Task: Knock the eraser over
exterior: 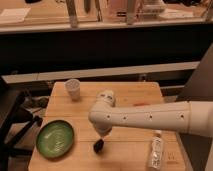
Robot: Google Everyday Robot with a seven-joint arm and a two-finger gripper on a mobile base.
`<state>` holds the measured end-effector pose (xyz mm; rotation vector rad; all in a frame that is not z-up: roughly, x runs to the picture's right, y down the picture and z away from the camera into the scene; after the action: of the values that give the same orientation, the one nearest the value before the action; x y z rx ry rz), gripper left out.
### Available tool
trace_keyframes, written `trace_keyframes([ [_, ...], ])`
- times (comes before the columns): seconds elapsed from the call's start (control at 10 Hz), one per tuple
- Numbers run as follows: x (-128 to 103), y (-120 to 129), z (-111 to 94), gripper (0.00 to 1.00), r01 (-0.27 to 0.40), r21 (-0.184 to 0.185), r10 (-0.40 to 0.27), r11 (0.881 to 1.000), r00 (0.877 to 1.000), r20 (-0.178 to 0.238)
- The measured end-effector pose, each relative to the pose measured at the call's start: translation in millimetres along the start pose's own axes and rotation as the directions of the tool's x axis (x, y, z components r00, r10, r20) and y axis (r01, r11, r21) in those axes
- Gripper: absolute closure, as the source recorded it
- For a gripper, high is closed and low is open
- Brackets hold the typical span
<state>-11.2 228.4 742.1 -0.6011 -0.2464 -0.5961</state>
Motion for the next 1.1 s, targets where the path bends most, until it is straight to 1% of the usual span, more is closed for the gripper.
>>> trace_keyframes([
  [1.1, -8.7, -2.1, 5.5, 1.0, 0.001, 0.005, -0.001, 1.0, 1.0, 0.004],
])
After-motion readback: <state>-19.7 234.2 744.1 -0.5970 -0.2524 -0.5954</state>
